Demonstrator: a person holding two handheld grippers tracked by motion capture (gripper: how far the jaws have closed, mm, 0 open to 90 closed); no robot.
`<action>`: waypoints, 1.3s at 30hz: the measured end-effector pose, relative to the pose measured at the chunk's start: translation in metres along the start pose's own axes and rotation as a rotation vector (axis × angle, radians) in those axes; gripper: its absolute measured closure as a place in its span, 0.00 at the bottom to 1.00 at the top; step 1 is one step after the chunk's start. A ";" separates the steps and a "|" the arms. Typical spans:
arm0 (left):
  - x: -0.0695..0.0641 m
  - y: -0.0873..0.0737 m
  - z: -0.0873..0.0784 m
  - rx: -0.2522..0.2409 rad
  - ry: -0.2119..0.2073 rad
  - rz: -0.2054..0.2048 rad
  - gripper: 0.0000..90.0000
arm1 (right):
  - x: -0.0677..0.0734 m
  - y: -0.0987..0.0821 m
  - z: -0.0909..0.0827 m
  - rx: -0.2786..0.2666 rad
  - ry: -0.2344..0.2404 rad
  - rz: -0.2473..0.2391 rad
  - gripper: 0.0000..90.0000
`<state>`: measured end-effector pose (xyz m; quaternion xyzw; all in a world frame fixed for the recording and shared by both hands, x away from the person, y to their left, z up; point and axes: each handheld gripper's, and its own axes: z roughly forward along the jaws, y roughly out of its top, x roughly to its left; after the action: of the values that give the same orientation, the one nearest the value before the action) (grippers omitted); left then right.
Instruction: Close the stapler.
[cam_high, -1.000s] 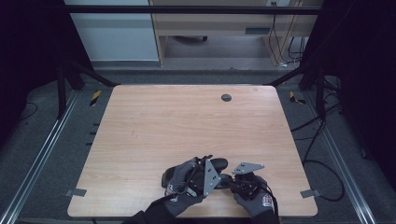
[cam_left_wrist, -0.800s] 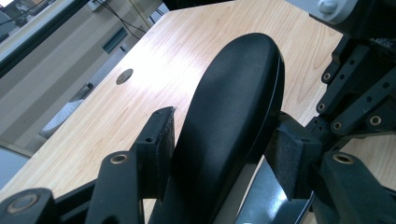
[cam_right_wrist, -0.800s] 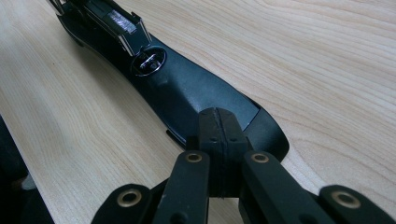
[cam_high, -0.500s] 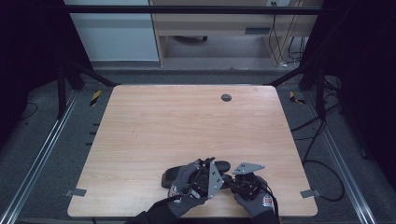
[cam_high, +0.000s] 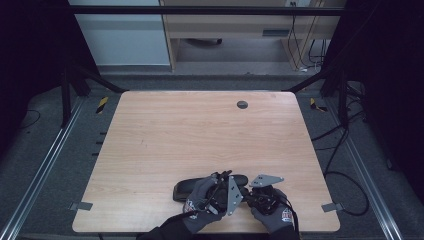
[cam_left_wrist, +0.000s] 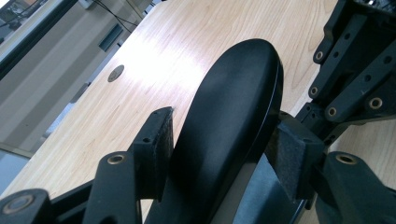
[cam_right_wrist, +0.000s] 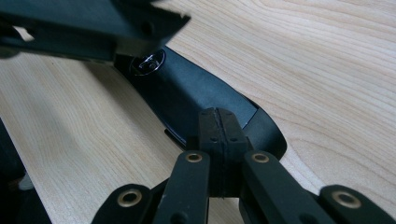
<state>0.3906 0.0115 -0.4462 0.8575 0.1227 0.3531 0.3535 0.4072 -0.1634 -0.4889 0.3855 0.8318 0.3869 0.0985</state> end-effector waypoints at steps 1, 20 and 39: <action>-0.001 0.000 0.001 0.001 -0.002 0.000 0.48 | 0.000 0.000 0.000 0.000 0.003 0.000 1.00; -0.007 -0.002 0.006 0.011 -0.004 0.029 0.48 | -0.002 -0.001 -0.006 -0.011 -0.009 0.009 1.00; -0.006 0.005 -0.003 -0.019 -0.092 -0.017 0.35 | -0.016 -0.001 -0.018 -0.052 -0.069 0.066 0.93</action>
<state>0.3841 0.0074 -0.4442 0.8684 0.1101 0.3114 0.3697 0.4091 -0.1858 -0.4795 0.4232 0.8044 0.3980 0.1246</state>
